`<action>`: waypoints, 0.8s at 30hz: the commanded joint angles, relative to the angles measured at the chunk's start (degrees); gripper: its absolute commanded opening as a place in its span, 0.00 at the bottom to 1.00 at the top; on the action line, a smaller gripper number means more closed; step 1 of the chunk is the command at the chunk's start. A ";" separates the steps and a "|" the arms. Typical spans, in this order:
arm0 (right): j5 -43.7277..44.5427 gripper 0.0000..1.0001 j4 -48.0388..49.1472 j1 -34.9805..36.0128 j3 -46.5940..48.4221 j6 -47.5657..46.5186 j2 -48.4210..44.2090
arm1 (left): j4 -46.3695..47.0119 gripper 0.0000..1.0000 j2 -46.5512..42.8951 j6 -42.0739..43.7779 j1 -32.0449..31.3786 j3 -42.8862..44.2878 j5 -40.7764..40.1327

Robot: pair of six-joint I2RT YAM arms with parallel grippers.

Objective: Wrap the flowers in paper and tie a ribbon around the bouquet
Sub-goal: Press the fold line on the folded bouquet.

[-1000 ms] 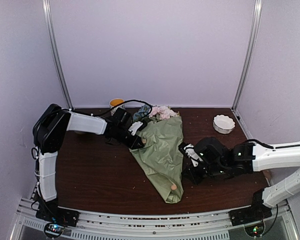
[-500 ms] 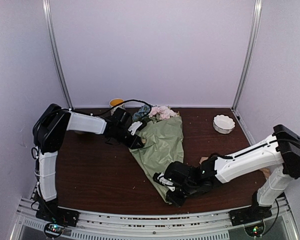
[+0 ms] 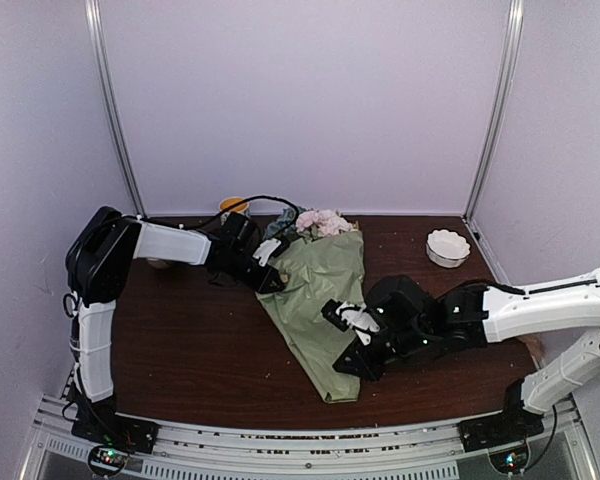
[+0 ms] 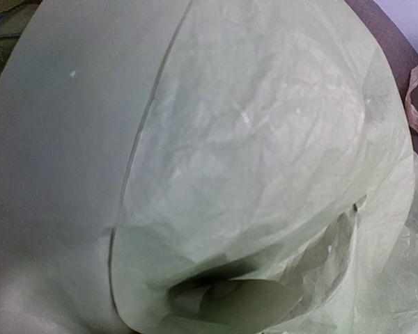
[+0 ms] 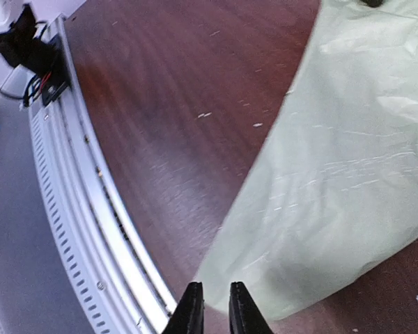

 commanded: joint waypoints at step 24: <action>-2.96 0.13 0.15 1.96 -0.74 1.41 3.75 | 0.79 0.00 2.17 1.55 0.86 1.08 -1.13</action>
